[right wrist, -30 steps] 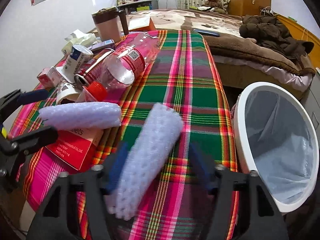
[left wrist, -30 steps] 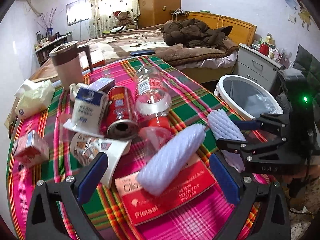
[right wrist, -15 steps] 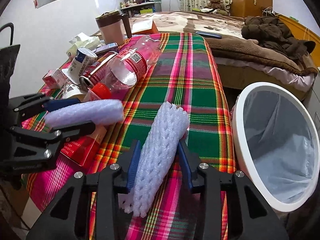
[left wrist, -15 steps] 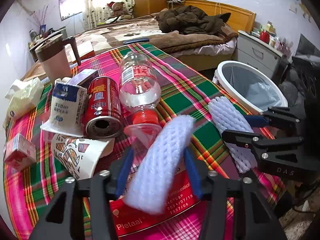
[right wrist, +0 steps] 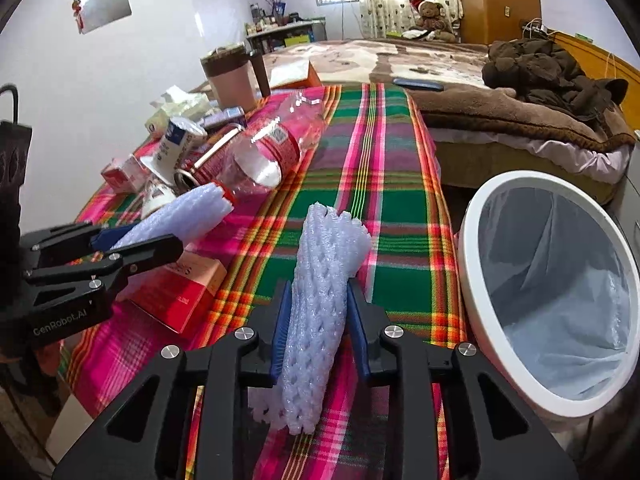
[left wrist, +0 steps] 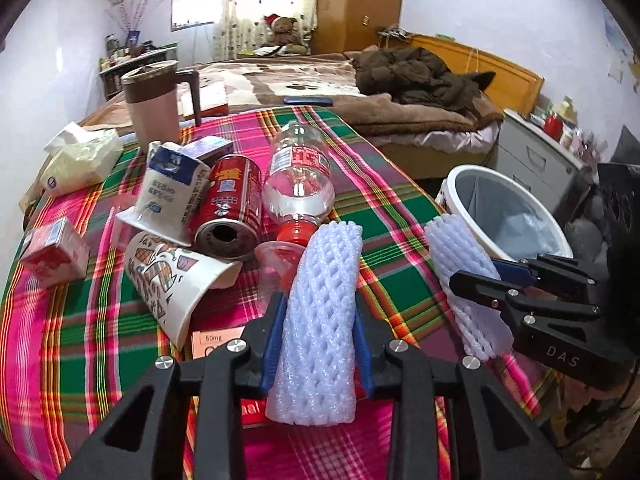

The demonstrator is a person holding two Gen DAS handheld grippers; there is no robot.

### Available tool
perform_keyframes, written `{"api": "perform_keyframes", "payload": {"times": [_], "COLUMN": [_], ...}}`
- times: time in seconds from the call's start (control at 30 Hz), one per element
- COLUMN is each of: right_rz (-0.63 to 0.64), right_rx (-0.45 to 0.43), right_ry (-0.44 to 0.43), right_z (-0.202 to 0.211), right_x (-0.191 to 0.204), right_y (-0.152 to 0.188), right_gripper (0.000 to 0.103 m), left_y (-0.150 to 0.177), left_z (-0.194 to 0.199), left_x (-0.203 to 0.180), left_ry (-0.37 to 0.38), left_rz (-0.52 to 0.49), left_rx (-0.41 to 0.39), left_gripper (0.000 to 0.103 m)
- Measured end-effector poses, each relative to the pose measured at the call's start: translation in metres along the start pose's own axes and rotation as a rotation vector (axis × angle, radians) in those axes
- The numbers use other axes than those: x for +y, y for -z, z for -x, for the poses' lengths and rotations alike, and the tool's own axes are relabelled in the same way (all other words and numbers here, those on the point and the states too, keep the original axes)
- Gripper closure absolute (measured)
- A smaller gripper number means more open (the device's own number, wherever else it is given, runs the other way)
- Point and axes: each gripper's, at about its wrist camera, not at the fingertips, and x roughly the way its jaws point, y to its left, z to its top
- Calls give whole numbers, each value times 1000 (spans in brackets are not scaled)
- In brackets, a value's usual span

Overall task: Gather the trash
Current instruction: 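Carry both foam nets over the white bin and open both grippers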

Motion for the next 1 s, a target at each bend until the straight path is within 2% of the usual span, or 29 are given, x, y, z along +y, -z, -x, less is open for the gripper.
{"api": "perform_keyframes", "payload": {"times": [0.17,0.4,0.63,1.0], "right_rz": [-9,-18,-46,-79], "right_rx": [-47,-111,-180,-244], "right_ry": [-12,2,51,144], "right_z": [13,35,61,86], "right_x": [-3,-10,-31,-68], "right_y": [-4,-9,-14,-20], "right_gripper": [75,75,75,75], "left_y": [-2,-14,-32,-48], "left_z": [10,25,34,24], "left_x": [-5,-29,-55,-96], "left_ry": [13,-39,-38,1], "left_rz": [38,20,-3,-20], "left_rx": [-29,-84,-137,-163], "left_gripper": [70,70,70,70]}}
